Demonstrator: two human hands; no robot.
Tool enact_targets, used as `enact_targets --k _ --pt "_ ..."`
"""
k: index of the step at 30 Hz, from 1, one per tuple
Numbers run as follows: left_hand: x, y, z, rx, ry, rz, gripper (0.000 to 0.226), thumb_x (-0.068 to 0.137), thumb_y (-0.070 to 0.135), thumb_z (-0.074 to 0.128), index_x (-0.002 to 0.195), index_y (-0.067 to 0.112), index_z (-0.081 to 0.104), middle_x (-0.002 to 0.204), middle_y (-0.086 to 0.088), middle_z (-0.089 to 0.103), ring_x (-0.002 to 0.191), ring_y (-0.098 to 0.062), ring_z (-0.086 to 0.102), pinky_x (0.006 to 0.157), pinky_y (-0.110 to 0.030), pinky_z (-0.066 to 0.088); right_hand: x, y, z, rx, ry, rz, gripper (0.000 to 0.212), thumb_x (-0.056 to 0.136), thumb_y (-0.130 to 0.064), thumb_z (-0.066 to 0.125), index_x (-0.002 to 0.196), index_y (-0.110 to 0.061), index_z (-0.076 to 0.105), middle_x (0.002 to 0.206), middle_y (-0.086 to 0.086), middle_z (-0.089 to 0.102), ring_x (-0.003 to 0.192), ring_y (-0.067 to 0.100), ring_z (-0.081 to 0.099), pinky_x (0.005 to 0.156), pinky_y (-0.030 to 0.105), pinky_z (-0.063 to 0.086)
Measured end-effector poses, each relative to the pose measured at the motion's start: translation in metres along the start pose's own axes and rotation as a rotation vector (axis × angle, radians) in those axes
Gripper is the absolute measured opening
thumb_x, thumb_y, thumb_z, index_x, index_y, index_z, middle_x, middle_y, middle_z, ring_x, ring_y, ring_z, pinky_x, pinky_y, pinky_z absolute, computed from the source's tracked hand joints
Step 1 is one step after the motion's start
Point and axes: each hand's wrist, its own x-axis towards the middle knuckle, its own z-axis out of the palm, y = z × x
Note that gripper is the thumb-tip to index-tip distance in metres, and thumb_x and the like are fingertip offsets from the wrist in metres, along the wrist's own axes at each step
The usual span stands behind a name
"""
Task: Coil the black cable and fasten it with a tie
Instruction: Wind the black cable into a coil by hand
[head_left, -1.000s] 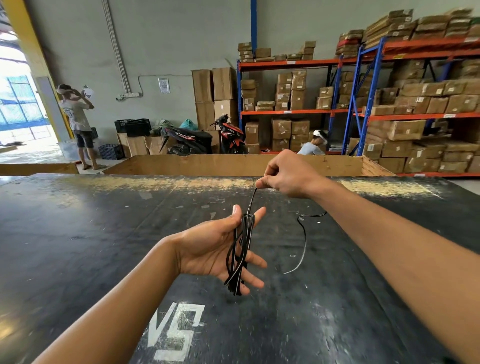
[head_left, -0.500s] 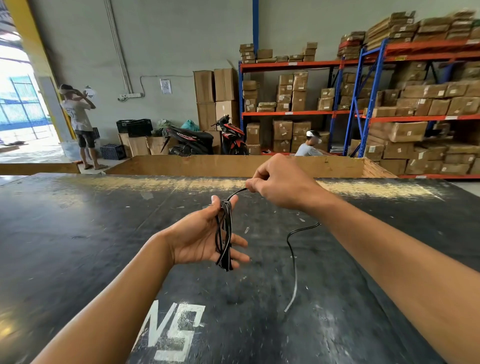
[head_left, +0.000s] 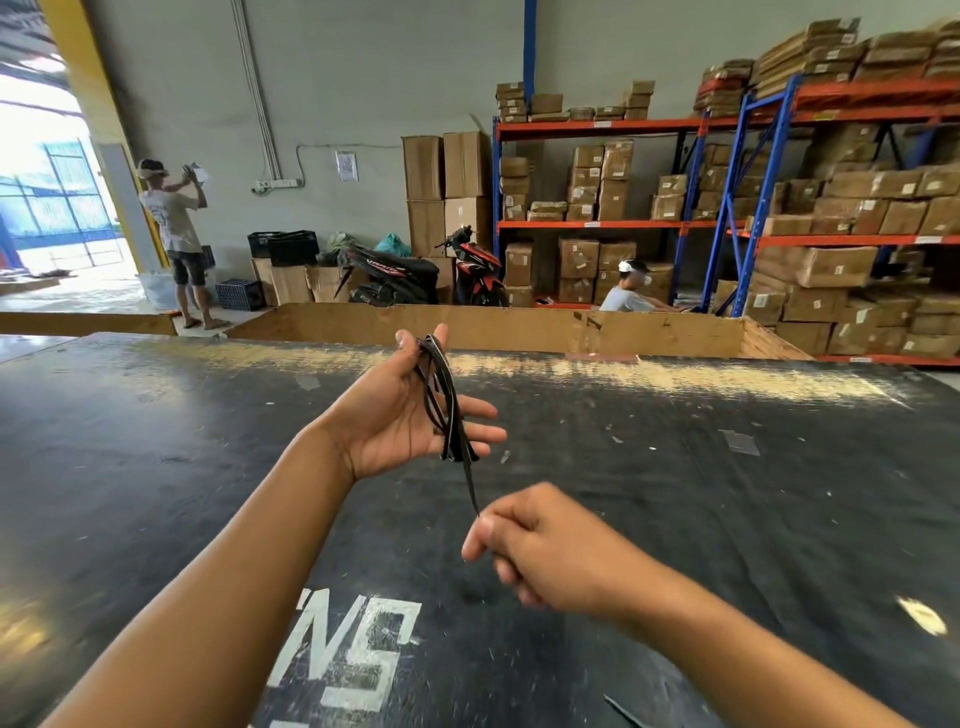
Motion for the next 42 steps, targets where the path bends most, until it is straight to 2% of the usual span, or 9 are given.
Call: enact_targets --k 6,10,14,18,24,28,33,37,42 --pt "-0.008 0.009 0.016 -0.073 -0.204 0.012 0.053 0.093 0.07 0.02 0.144 0.059 0.027 0.139 -0.046 0.04 0.121 -0.064 0.047 0.087 -0.063 0.054 0.001 0.032 0.02 0.068 -0.141 0.056 0.032 0.102 -0.025 0.045 0.079 -0.019 0.066 0.054 -0.004 0.054 0.046 0.008 0.056 0.047 0.016 0.041" --pt "-0.015 0.015 0.028 0.023 -0.323 -0.045 0.054 0.092 0.071 0.017 0.144 0.06 0.028 0.141 -0.042 0.041 0.124 -0.062 0.045 0.092 -0.062 0.052 0.012 0.05 0.017 -0.003 -0.052 0.185 0.031 0.1 -0.027 0.04 0.077 -0.02 0.059 0.056 0.003 0.048 0.045 0.011 0.06 0.049 0.021 0.043" --pt "-0.024 0.015 0.034 0.053 -0.37 -0.071 0.054 0.091 0.071 0.018 0.143 0.06 0.029 0.144 -0.04 0.038 0.125 -0.06 0.046 0.095 -0.062 0.047 0.03 0.051 0.003 0.036 0.142 0.152 0.024 0.096 -0.021 0.037 0.079 -0.016 0.053 0.075 0.007 0.064 0.074 0.023 0.07 0.059 0.024 0.046" --pt "-0.03 0.016 0.037 0.112 -0.374 -0.104 0.055 0.09 0.071 0.02 0.144 0.061 0.026 0.144 -0.039 0.041 0.126 -0.06 0.043 0.096 -0.062 0.046 0.043 0.053 -0.012 0.107 0.144 0.117 0.021 0.099 -0.025 0.04 0.087 -0.015 0.053 0.068 0.012 0.067 0.064 0.019 0.067 0.065 0.033 0.047" --pt "-0.037 0.0 0.035 0.243 -0.376 -0.251 0.057 0.086 0.071 0.029 0.142 0.063 0.027 0.144 -0.037 0.042 0.126 -0.055 0.044 0.096 -0.063 0.044 0.058 0.041 -0.062 -0.326 0.35 -0.025 0.027 0.09 -0.036 0.066 0.066 -0.025 0.065 0.045 -0.014 0.054 0.042 0.0 0.049 0.045 0.021 0.037" --pt "-0.034 -0.015 0.033 0.329 -0.318 -0.33 0.06 0.08 0.074 0.034 0.139 0.065 0.03 0.145 -0.035 0.042 0.119 -0.049 0.056 0.095 -0.061 0.047 0.062 0.017 -0.096 -0.709 0.316 -0.059 0.016 0.095 -0.032 0.059 0.081 -0.029 0.066 0.06 -0.027 0.055 0.075 0.01 0.061 0.068 0.032 0.043" --pt "-0.024 -0.033 0.033 0.419 -0.344 -0.442 0.053 0.081 0.076 0.032 0.133 0.069 0.034 0.147 -0.032 0.04 0.126 -0.053 0.049 0.101 -0.064 0.04 0.061 -0.023 -0.128 -1.037 0.433 -0.144 0.017 0.097 -0.031 0.055 0.09 -0.023 0.069 0.088 -0.007 0.07 0.082 0.016 0.063 0.093 0.049 0.046" --pt "-0.012 -0.047 0.032 0.461 -0.268 -0.491 0.054 0.083 0.077 0.026 0.136 0.069 0.026 0.148 -0.036 0.036 0.129 -0.062 0.039 0.106 -0.07 0.033 0.058 -0.047 -0.133 -1.156 0.482 -0.241 0.013 0.096 -0.026 0.056 0.088 -0.021 0.066 0.085 -0.001 0.069 0.075 0.02 0.058 0.09 0.05 0.045" --pt "0.008 -0.055 0.023 0.453 -0.109 -0.44 0.066 0.079 0.077 0.029 0.143 0.064 0.015 0.139 -0.037 0.043 0.12 -0.056 0.051 0.098 -0.065 0.043 0.044 -0.062 -0.119 -1.159 0.502 -0.301 0.018 0.095 -0.029 0.059 0.088 -0.016 0.069 0.091 0.005 0.075 0.081 0.029 0.069 0.079 0.046 0.054"
